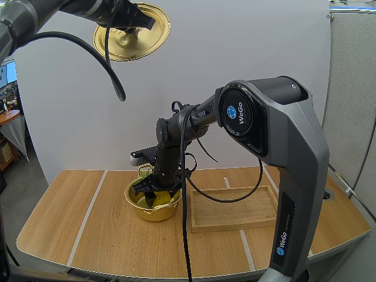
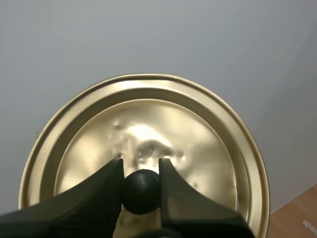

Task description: Open the pot, put the pineapple inside, and close it

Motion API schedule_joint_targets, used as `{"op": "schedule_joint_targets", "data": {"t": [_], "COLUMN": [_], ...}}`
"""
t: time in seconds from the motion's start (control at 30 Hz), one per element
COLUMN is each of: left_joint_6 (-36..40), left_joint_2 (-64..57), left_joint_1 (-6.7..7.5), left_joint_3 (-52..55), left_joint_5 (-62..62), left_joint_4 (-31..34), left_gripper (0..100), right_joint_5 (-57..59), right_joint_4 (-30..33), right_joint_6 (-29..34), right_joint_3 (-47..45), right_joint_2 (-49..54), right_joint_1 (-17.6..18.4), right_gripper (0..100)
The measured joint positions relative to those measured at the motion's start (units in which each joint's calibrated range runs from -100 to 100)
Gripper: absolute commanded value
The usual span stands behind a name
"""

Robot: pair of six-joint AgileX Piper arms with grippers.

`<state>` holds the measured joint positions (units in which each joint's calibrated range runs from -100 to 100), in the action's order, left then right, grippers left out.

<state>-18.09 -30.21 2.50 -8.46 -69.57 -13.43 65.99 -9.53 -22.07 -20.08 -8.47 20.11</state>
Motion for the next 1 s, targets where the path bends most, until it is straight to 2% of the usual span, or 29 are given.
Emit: {"op": "schedule_joint_targets", "data": {"t": [0.17, 0.2, 0.27, 0.37, 0.4, 0.67, 1.0], "left_joint_6": [0.0, 0.0, 0.0, 0.0, 0.0, 0.0, 0.0], "left_joint_2": [0.0, 0.0, 0.0, 0.0, 0.0, 0.0, 0.0], "left_joint_1": [0.0, 0.0, 0.0, 0.0, 0.0, 0.0, 0.0], "left_joint_3": [0.0, 0.0, 0.0, 0.0, 0.0, 0.0, 0.0], "left_joint_5": [0.0, 0.0, 0.0, 0.0, 0.0, 0.0, 0.0], "left_joint_4": [0.0, 0.0, 0.0, 0.0, 0.0, 0.0, 0.0], "left_gripper": [0, 0, 0, 0, 0, 0, 0], "right_joint_5": [1.0, 1.2, 1.9, 2.6, 2.7, 3.1, 4.5], "right_joint_4": [0.1, 0.1, 0.0, -0.4, -0.5, -0.4, -0.5], "right_joint_6": [0.0, 0.0, 0.0, -0.4, -0.6, -0.8, -0.3], "right_joint_3": [0.0, 0.0, 0.0, 0.0, 0.0, 0.0, 0.0], "right_joint_2": [0.0, 0.0, 0.0, 0.0, 0.0, 0.6, 15.7], "right_joint_1": [0.1, 0.1, 0.1, 0.1, 0.1, 0.1, 0.1], "right_gripper": [0, 5, 37, 95, 100, 100, 100]}}
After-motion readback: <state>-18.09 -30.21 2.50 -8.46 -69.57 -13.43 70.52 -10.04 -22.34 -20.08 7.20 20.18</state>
